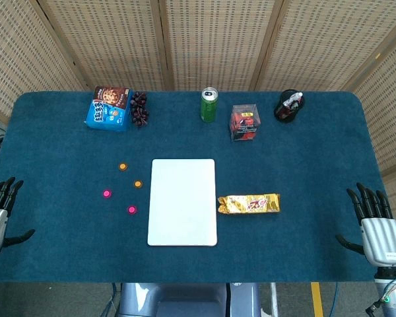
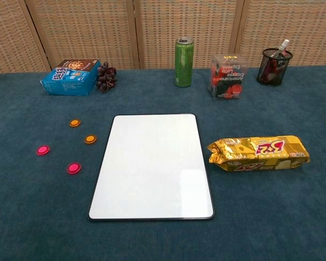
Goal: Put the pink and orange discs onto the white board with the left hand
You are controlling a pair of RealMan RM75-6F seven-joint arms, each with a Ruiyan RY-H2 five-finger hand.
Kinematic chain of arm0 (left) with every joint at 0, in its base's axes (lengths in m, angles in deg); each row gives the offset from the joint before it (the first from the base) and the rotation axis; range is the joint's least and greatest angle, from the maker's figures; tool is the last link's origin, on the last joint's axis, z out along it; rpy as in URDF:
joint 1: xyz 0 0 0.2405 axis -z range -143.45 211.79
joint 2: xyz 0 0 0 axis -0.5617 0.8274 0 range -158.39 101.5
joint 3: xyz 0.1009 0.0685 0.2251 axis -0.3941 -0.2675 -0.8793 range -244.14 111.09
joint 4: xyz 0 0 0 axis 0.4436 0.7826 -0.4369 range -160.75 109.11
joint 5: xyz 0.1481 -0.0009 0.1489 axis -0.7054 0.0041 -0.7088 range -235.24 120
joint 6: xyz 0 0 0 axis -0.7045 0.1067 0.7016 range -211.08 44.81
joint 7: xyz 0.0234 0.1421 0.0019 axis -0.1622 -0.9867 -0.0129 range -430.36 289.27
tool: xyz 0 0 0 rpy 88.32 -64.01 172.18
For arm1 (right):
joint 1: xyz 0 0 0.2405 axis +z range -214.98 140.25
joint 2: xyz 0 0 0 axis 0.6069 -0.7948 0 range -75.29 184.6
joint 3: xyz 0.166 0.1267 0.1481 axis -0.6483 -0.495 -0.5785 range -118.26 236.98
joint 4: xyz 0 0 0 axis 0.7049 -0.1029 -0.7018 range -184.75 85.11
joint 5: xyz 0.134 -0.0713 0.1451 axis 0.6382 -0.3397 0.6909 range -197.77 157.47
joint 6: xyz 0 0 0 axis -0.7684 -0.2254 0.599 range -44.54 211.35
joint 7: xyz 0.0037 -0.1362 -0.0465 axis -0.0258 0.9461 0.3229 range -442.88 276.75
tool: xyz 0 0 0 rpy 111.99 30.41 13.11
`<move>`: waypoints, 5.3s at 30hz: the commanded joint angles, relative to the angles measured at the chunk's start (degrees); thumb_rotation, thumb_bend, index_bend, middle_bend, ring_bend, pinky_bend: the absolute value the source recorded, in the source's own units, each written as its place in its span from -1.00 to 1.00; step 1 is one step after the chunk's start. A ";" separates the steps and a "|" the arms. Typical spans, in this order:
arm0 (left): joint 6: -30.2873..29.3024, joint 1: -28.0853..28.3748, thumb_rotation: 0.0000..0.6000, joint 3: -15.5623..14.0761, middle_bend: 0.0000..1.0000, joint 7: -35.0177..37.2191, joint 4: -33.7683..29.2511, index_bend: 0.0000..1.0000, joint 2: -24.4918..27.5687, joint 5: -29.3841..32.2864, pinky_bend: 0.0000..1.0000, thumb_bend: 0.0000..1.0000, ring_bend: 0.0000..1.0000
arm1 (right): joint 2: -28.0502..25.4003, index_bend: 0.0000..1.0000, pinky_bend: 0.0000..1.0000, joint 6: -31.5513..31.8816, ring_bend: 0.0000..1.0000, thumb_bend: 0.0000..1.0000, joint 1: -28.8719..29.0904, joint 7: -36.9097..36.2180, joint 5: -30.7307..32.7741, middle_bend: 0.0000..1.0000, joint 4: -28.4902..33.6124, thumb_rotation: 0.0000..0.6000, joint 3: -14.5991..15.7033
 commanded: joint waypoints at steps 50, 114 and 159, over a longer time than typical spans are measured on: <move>22.56 26.89 1.00 5.02 -1.00 -31.21 3.14 -0.17 -26.84 29.43 -1.00 -0.36 -1.00 | -0.78 -1.00 -1.00 -1.25 -1.00 -1.00 0.15 -2.69 0.32 -1.00 -0.08 1.00 0.25; 20.47 39.87 1.00 9.58 -1.00 -35.65 5.18 -0.50 -33.40 41.58 -1.00 -0.52 -1.00 | -1.88 -1.00 -1.00 -3.26 -1.00 -1.00 0.46 -4.75 1.89 -1.00 0.92 1.00 0.33; 28.32 41.24 1.00 9.16 -1.00 -28.44 27.00 -0.03 -39.09 42.34 -1.00 -0.31 -1.00 | -2.76 -1.00 -1.00 -4.71 -1.00 -1.00 0.62 -5.25 3.10 -1.00 1.97 1.00 0.49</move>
